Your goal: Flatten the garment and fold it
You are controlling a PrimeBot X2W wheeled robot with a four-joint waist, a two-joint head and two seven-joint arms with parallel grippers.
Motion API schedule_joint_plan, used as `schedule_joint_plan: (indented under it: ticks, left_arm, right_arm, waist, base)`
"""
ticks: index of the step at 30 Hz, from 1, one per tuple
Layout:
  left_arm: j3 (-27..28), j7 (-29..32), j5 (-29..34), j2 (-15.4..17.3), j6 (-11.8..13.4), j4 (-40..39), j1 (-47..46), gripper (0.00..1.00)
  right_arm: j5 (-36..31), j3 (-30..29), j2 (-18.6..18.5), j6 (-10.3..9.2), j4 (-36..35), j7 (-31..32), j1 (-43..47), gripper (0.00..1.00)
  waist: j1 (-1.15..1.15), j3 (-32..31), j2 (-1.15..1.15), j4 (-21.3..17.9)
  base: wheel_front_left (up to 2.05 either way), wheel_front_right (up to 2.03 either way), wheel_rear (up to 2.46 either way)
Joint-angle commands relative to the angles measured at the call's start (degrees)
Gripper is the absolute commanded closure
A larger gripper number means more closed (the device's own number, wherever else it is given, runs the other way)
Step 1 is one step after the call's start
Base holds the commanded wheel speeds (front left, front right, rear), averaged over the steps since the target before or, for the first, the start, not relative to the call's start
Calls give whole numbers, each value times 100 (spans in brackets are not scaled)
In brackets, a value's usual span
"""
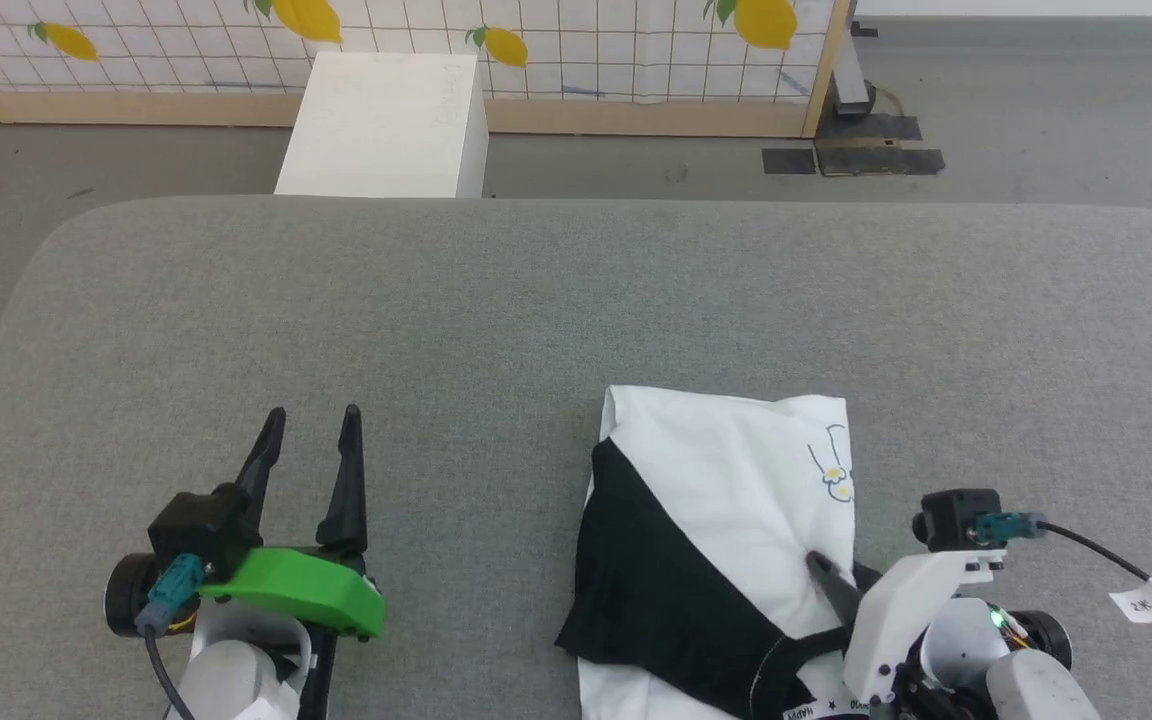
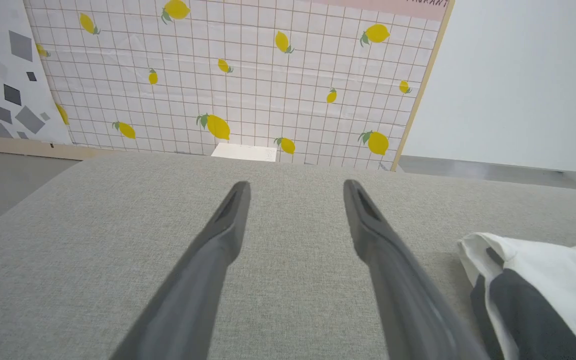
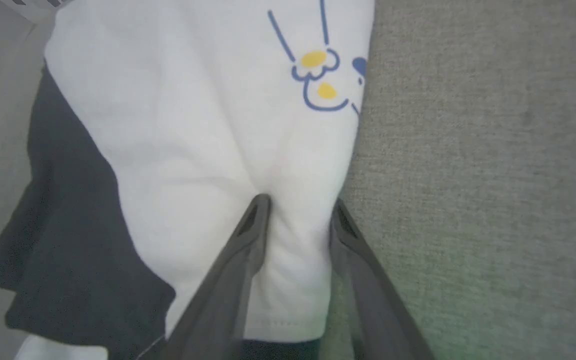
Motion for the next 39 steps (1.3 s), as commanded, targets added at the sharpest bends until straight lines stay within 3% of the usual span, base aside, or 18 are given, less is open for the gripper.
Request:
schedule_joint_plan:
  ticks: [1, 8, 11, 15, 20, 23, 30, 39]
  left_arm:
    - [39, -26, 55, -16, -32, -27, 4, 0]
    - [191, -26, 86, 8, 5, -194, 80, 0]
    - [239, -26, 94, 11, 21, -296, 61, 0]
    - [269, -26, 100, 11, 20, -441, -70, 0]
    - [275, -26, 101, 49, 8, -522, -411, 0]
    - [217, -26, 142, 143, -4, -544, -627, 0]
    - [55, 14, 205, 485, -22, -597, -977, 0]
    - [-33, 299, 232, 866, -29, -961, -1297, 0]
  right_arm:
    - [-236, 28, 3, -9, -61, 0, -6, 100]
    - [-1953, 645, -153, -9, -852, 570, -360, 100]
    - [-2391, 1286, -824, -9, -1013, 829, -781, 100]
    - [-2410, 1952, -1751, -9, -1016, 914, -1440, 100]
    - [-2336, 2123, -2520, -9, -761, 816, -2093, 100]
    - [-2373, 1974, -2774, -9, -488, 663, -2382, 100]
    - [-2834, 1106, -2858, -9, 168, 123, -2852, 100]
    - [-3668, -157, -2715, -9, 685, -533, -3281, 100]
  waist:
    - [0, -13, 0, -43]
    - [0, 164, 0, -549]
    - [0, 316, 0, -899]
    - [0, 650, 0, -1389]
    - [0, 1124, 0, -1892]
    - [0, 1425, 0, -2179]
    - [0, 2033, 0, -2606]
    - [0, 2610, 0, -2528]
  base:
    - [0, 0, 0]
    - [0, 0, 0]
    - [0, 0, 0]
    - [0, 0, 0]
    - [0, 0, 0]
    - [0, 0, 0]
    - [0, 0, 0]
    - [0, 0, 0]
